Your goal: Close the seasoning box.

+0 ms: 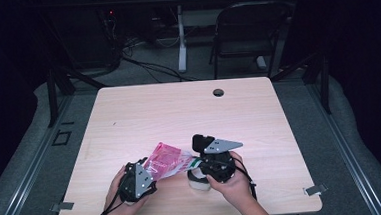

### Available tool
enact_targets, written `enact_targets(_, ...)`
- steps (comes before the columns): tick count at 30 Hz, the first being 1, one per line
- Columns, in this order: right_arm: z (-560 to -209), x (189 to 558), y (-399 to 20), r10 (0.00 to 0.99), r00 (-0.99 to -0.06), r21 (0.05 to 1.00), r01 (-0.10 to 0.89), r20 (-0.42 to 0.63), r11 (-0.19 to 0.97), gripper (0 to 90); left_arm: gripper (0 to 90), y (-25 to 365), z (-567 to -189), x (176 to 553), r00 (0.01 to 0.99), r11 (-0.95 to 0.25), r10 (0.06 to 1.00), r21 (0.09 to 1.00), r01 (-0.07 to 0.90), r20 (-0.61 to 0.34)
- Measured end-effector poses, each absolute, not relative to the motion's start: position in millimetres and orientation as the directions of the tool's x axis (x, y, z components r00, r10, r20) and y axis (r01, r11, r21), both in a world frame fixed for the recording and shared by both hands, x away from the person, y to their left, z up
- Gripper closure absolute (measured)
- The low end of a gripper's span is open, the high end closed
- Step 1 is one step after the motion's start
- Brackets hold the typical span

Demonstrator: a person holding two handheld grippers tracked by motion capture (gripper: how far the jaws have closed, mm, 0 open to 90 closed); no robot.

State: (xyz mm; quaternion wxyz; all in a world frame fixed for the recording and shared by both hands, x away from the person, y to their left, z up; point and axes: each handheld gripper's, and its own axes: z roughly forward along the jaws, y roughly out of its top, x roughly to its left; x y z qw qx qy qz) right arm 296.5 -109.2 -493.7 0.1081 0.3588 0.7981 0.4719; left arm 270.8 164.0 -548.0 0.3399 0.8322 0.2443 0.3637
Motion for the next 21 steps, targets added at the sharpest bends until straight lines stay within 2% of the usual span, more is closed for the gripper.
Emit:
enact_targets(15,-493.5,300.7,-102.6,0.667,-0.725,0.827,0.474,0.172,0.302,90.0,36.3,163.5,-543.9,262.4,0.618,-0.656,0.643,0.742,0.14,0.452)
enact_targets(21,-493.2,300.6,-100.3,0.666,-0.725,0.828,0.475,0.177,0.298,89.9,46.6,163.1,-543.9,261.9,0.63,-0.661,0.64,0.732,0.162,0.439)
